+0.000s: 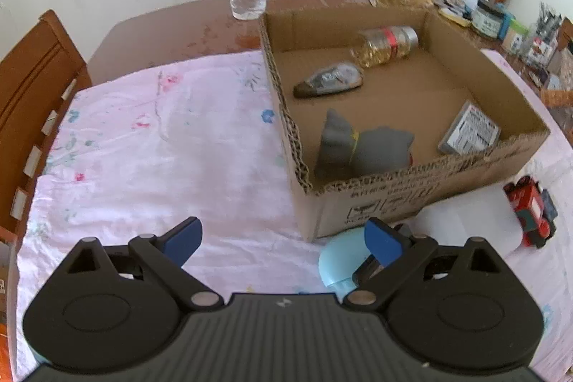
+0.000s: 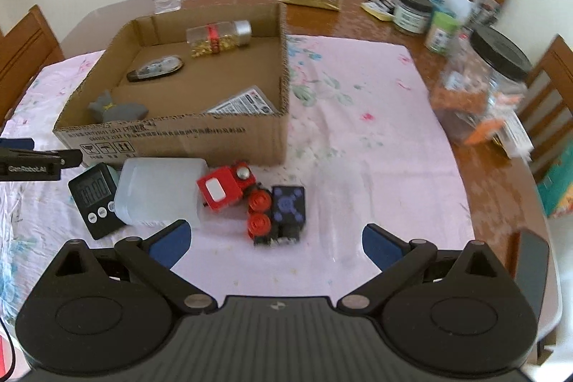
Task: Organize rigid objects
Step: 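Lower the grey toy into the box and open the left tool, then grasp the clear plastic jar with the right tool while the left tool approaches the black timer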
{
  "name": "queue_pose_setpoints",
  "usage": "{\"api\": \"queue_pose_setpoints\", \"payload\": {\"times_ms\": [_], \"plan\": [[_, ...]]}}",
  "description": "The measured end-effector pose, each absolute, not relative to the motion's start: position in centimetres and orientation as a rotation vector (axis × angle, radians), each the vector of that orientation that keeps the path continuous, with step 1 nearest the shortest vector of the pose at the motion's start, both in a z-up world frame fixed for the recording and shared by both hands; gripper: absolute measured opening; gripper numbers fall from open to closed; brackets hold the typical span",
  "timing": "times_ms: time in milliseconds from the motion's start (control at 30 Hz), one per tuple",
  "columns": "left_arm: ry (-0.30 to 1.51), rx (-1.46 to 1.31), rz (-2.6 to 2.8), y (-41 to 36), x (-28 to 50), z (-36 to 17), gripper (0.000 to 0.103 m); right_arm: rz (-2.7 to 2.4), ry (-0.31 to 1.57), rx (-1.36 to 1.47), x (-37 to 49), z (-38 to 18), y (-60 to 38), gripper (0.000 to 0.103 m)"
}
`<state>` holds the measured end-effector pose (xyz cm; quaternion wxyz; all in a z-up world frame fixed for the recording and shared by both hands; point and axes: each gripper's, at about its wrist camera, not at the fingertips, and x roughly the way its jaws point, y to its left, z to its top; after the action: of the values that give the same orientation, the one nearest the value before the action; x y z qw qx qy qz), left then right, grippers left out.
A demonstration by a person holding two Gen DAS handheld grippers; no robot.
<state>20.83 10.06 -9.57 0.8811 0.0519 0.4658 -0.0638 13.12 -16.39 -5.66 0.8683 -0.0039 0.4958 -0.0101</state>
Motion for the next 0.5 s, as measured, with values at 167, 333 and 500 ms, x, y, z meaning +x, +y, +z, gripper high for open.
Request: {"api": "queue_pose_setpoints", "payload": {"times_ms": [167, 333, 500], "plan": [[0.993, 0.110, -0.179, 9.8, 20.2, -9.8, 0.097, -0.031, 1.034, -0.006, 12.8, -5.6, -17.1, 0.103], [1.052, 0.119, -0.222, 9.0, 18.5, -10.3, 0.097, 0.004, 1.041, -0.018, 14.0, -6.5, -18.4, 0.103], [1.067, 0.101, -0.202, 8.2, 16.1, -9.9, 0.097, 0.055, 1.042, -0.037, 15.1, -7.2, -20.6, 0.103]]}}
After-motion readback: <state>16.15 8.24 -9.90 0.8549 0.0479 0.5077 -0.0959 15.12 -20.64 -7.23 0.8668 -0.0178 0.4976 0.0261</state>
